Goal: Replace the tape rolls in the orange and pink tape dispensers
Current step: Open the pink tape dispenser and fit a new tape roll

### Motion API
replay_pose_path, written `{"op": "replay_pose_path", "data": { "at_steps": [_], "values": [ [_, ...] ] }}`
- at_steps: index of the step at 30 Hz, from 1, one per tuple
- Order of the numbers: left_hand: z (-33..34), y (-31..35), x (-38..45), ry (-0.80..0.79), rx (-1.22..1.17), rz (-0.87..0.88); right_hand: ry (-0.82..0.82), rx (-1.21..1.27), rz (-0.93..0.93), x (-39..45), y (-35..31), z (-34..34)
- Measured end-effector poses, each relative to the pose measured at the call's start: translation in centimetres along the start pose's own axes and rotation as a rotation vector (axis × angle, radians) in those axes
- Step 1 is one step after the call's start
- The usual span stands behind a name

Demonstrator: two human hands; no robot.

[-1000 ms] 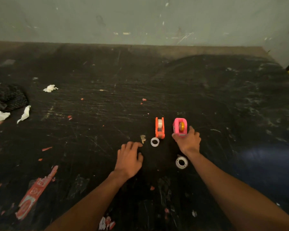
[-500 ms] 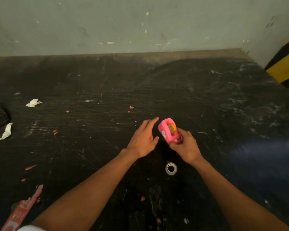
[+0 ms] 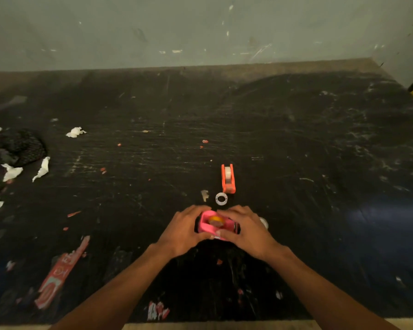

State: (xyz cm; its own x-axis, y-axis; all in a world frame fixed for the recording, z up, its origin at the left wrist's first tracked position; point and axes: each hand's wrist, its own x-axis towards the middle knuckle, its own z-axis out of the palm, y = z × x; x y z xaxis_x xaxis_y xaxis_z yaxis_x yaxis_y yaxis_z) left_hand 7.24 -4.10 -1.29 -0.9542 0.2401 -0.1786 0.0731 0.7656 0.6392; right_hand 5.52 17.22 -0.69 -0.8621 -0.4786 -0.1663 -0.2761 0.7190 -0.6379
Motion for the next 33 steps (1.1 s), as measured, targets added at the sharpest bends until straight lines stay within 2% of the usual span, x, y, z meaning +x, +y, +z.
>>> {"op": "replay_pose_path", "data": {
  "at_steps": [6,13,15,19,23,27,31,33],
  "values": [
    [2.4,-1.6,-2.7,0.037,0.001,-0.067,0.059,-0.168,-0.040,-0.6,-1.5,3.1],
    [2.8,-2.5,-4.1,0.024,-0.014,-0.111,0.072,-0.084,-0.022,-1.1,-2.6,3.9],
    [2.7,-2.8,-4.4,0.032,-0.025,-0.109,0.084,0.044,0.015,-1.3,-2.8,3.8],
    [2.5,-3.0,-5.0,0.032,-0.006,-0.073,0.100,0.489,0.206,-1.3,-3.1,3.4],
    [2.1,-2.1,-5.7,0.216,-0.168,-0.024,0.055,0.811,0.351,-1.7,-3.0,3.0],
    [2.2,-0.8,-5.7,0.279,-0.276,0.086,-0.004,0.930,0.418,-1.9,-3.3,3.1],
    [2.4,-0.1,-5.5,0.283,-0.317,0.085,-0.025,1.028,0.458,-2.0,-3.3,2.9],
    [2.4,0.2,-5.4,0.289,-0.353,0.069,0.014,1.082,0.480,-2.0,-3.1,2.7]
  ]
}}
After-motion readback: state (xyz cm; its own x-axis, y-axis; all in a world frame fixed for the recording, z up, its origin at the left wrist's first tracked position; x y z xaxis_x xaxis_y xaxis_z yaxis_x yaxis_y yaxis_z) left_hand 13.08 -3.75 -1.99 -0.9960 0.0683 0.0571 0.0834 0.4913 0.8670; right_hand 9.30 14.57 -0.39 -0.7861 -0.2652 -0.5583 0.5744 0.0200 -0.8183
